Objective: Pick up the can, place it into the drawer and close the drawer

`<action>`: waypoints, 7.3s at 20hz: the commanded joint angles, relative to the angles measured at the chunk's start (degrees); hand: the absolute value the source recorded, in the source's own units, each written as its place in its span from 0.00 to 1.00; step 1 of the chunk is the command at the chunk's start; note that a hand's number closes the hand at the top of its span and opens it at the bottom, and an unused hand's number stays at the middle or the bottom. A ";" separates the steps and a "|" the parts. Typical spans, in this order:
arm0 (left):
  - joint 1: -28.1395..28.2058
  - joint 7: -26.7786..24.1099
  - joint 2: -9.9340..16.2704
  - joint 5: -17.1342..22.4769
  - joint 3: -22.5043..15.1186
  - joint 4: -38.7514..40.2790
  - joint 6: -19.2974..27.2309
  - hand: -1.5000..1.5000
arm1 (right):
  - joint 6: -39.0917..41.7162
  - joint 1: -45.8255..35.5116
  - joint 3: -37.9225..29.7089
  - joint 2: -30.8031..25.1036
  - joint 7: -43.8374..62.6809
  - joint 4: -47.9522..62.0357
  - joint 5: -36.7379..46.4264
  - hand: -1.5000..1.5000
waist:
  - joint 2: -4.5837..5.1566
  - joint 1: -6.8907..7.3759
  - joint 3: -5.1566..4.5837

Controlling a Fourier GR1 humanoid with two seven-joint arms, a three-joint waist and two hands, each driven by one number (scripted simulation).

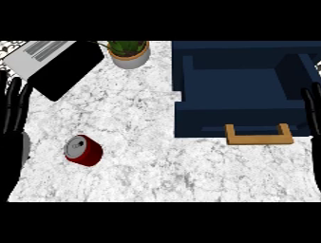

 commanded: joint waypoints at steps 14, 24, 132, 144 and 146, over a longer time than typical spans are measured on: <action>18.58 23.81 -4.69 -26.95 -11.33 -7.10 50.04 0.00 | -2.72 4.97 -2.74 0.69 8.69 2.87 -0.29 0.00 | 0.21 0.58 -0.86; 15.60 41.79 -4.70 -47.12 -21.51 -9.58 52.51 0.00 | 0.13 4.22 -7.44 -0.84 6.62 4.51 -4.37 0.00 | 0.30 0.36 -0.96; -48.22 -2.26 -0.32 20.93 -14.58 62.99 19.52 1.00 | 8.34 7.89 -19.79 -1.74 13.83 -8.88 -7.30 0.00 | 0.09 -0.11 -0.96; -68.83 9.75 -2.97 15.22 -11.93 71.63 23.02 1.00 | 5.97 4.74 -19.19 -2.00 18.93 -11.09 -6.64 0.00 | 0.37 -0.76 -0.98; -72.02 8.30 -4.61 15.57 -11.75 76.47 23.99 1.00 | 5.80 3.46 -17.60 -1.16 16.03 -7.84 -4.39 0.00 | 0.59 -1.04 -0.96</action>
